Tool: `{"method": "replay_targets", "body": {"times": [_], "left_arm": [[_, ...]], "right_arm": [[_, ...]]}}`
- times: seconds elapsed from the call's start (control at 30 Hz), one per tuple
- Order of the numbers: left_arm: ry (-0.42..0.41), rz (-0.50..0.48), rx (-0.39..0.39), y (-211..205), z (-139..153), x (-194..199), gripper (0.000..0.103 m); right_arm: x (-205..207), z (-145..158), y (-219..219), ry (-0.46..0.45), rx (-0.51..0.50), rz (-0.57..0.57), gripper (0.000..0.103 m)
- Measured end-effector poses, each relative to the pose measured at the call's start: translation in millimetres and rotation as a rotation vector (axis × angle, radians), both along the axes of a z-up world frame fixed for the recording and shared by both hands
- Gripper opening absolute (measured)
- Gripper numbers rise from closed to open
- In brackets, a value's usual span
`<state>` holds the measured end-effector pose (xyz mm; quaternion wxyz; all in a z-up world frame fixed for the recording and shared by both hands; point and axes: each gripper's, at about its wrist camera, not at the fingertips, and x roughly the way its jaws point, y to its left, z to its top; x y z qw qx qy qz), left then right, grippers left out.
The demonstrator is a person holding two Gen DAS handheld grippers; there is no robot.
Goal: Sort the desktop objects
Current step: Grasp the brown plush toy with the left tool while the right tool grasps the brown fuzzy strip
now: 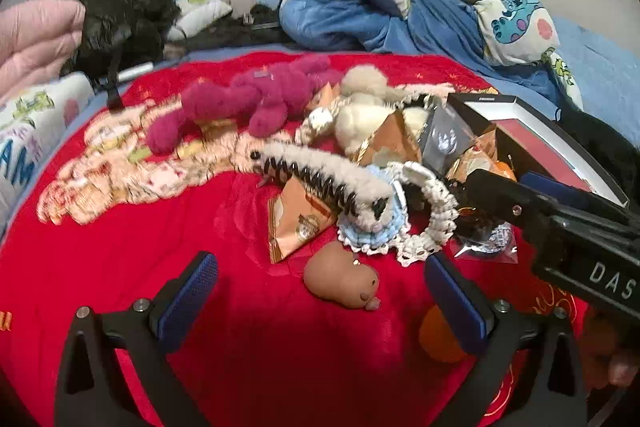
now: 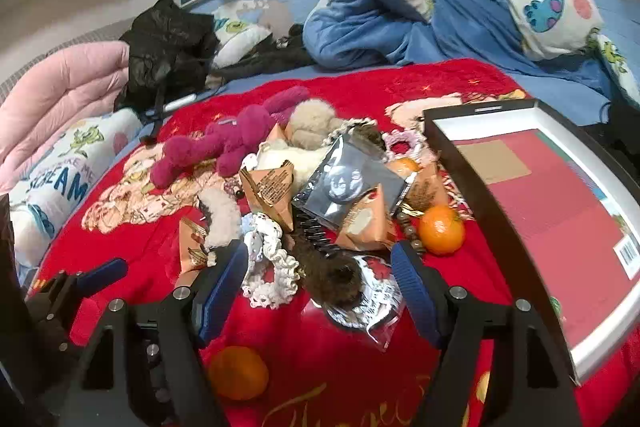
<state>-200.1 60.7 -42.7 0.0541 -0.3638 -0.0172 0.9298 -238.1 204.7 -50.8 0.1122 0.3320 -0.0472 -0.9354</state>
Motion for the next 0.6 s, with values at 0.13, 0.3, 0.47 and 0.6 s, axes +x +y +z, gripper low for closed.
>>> {"method": "replay_targets", "body": {"times": [0.13, 0.3, 0.47, 0.6], "left_arm": [[-0.039, 0.016, 0.031, -6, -7, -9, 0.103], [-0.066, 0.014, 0.004, -1, -13, -16, 0.103], [-0.095, 0.009, -0.077, 13, -23, -20, 0.103], [-0.106, 0.016, -0.051, 7, -25, -22, 0.103]], "right_arm": [[-4, -10, 0, -0.004, 0.01, 0.001, 0.073], [-12, -16, 5, -0.034, -0.022, -0.006, 0.073], [-20, -25, 10, -0.069, -0.058, -0.004, 0.07], [-19, -29, 12, -0.08, -0.071, -0.016, 0.063]]}}
